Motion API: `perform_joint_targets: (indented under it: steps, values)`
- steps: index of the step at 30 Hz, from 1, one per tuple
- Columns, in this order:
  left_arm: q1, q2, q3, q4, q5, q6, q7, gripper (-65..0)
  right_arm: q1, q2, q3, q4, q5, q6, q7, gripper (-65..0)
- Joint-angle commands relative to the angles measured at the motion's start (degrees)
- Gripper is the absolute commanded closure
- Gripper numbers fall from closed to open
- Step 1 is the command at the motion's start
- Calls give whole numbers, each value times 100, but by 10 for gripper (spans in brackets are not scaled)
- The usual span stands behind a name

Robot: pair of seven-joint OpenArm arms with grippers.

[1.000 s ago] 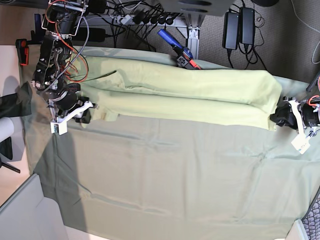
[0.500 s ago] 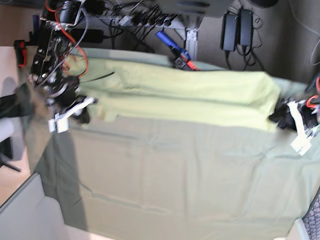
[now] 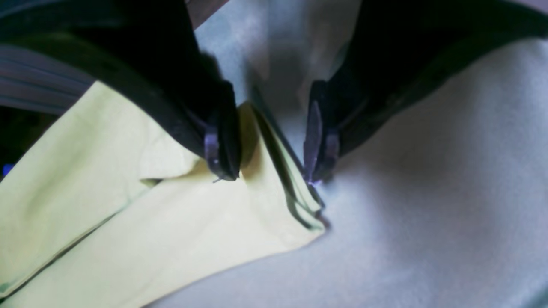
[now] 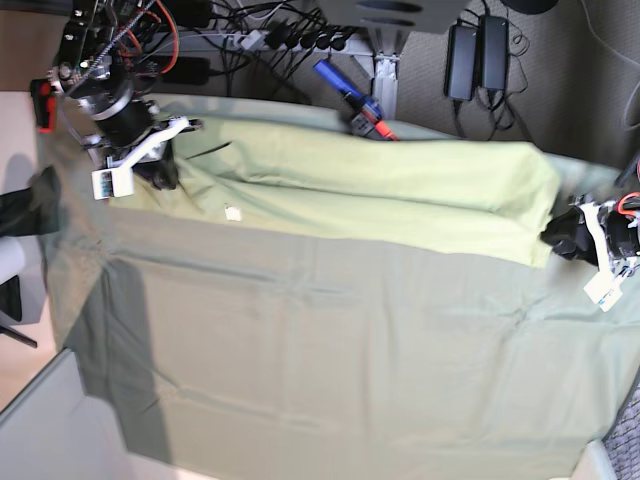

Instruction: Fold the T-shirt properly

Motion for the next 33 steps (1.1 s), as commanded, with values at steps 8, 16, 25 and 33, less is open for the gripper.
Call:
perform_joint_targets:
  steps: [8, 16, 25, 33]
  values:
    - [85, -111, -66, 74, -98, -73, -103, -288, -334, 79, 319, 343, 74, 111, 120, 0]
    - [146, -111, -66, 74, -81, -73, -175, -386, -332, 76, 319, 328, 72, 107, -7, -300]
    - [160, -181, -271, 74, -87, -73, -164, -387, -186, 63, 323, 330, 164, 103, 20, -370]
    - [199, -243, -1082, 74, -1036, -73, 339, -387, -127, 63, 323, 328, 181, 101, 26, -370]
